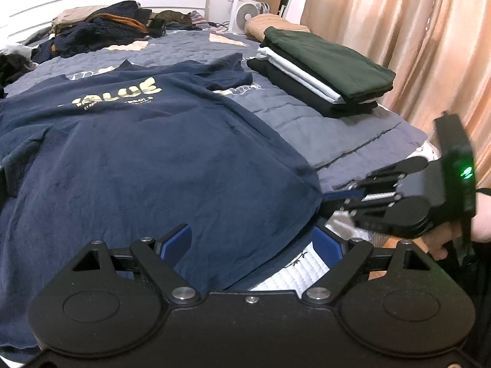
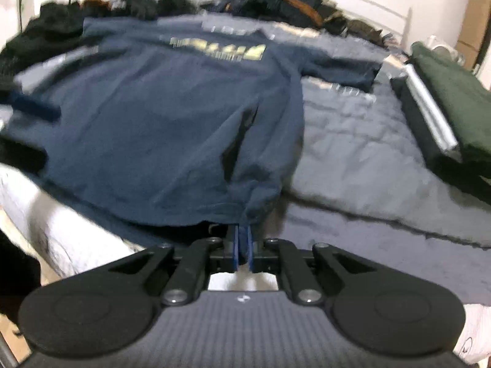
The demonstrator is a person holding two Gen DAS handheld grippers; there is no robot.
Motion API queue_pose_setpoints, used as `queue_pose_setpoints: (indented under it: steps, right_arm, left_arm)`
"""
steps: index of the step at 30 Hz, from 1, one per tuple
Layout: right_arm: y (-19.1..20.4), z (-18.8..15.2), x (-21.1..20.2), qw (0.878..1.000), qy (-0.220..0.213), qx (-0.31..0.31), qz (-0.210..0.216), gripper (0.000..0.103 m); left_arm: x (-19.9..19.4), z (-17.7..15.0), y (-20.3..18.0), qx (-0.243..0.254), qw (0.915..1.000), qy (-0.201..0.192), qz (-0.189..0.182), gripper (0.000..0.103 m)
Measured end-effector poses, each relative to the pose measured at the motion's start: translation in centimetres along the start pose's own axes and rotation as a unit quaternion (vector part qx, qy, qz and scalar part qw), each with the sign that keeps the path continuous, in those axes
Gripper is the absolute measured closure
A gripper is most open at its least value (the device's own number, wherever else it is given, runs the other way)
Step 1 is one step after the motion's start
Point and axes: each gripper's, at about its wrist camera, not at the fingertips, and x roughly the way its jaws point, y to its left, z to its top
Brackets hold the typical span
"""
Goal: Fold clothes
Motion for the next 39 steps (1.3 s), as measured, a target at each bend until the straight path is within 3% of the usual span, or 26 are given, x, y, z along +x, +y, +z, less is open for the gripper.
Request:
queue_pose_setpoints:
  steps: [4, 12, 17, 29, 35, 39]
  right_arm:
    - [-1.2, 0.6, -2.9, 0.998, -0.046, 0.044, 0.001, 0.098]
    - [-1.9, 0.2, -4.4, 0.998, 0.003, 0.067, -0.002, 0.099]
    - [-1.8, -1.2, -1.6, 0.996, 0.064, 0.055, -0.007, 0.099]
    - [-2.6, -0.3, -2.0, 0.994, 0.043, 0.102, 0.005, 0.099]
    - [-2.8, 0.8, -2.5, 0.991, 0.025, 0.135, 0.007, 0.099]
    - [-2.6, 1.4, -2.7, 0.991, 0.025, 0.135, 0.001, 0.098]
  left_arm:
    - [0.1, 0.0, 0.0, 0.001, 1.0000, 0.002, -0.001, 0.018]
    - [0.6, -0.1, -0.2, 0.004, 0.9998, 0.017, -0.005, 0.018]
    - [0.8, -0.4, -0.4, 0.014, 0.9995, 0.028, -0.003, 0.018]
    - [-1.2, -0.5, 1.6, 0.025, 0.9987, 0.043, 0.013, 0.018]
    - [-3.8, -0.4, 4.1, 0.058, 0.9939, 0.058, 0.074, 0.018]
    - [-6.2, -0.8, 7.0, 0.112, 0.9797, 0.093, 0.138, 0.018]
